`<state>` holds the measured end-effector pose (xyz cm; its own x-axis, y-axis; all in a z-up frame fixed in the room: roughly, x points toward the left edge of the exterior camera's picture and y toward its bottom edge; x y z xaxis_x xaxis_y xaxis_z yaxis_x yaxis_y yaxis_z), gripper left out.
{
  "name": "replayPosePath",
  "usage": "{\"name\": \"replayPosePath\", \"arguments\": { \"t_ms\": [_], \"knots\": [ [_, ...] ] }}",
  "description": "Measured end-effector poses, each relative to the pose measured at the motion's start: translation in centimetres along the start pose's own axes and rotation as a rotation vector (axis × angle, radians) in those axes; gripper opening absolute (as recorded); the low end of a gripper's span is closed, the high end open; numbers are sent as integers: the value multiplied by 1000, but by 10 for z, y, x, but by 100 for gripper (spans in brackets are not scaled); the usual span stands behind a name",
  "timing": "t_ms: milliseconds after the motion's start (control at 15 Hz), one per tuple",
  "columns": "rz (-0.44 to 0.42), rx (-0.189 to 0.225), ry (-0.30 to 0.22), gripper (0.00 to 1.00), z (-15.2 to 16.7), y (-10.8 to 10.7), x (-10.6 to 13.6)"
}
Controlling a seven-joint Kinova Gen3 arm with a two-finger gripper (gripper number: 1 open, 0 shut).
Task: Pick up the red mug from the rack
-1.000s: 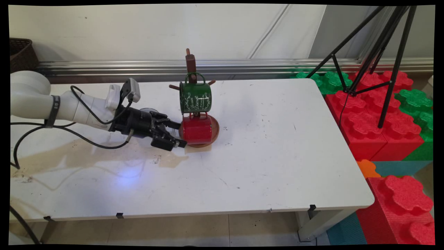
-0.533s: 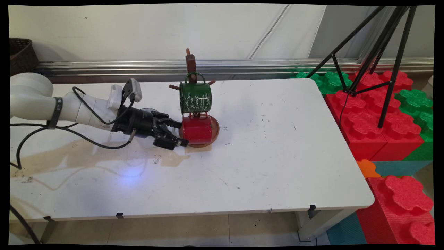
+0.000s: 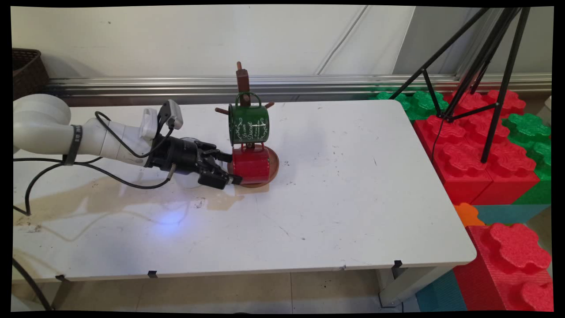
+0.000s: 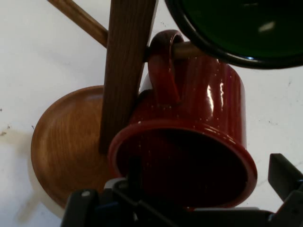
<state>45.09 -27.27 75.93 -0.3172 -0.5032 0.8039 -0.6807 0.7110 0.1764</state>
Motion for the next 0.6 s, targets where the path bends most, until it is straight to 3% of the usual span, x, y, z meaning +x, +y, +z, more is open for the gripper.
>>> {"name": "replayPosePath", "arguments": {
  "t_ms": [533, 600],
  "knots": [
    [-15, -2, 5, 100, 4, 1, -1],
    [-17, -3, 6, 0, 4, 1, -1]
  ]
}}
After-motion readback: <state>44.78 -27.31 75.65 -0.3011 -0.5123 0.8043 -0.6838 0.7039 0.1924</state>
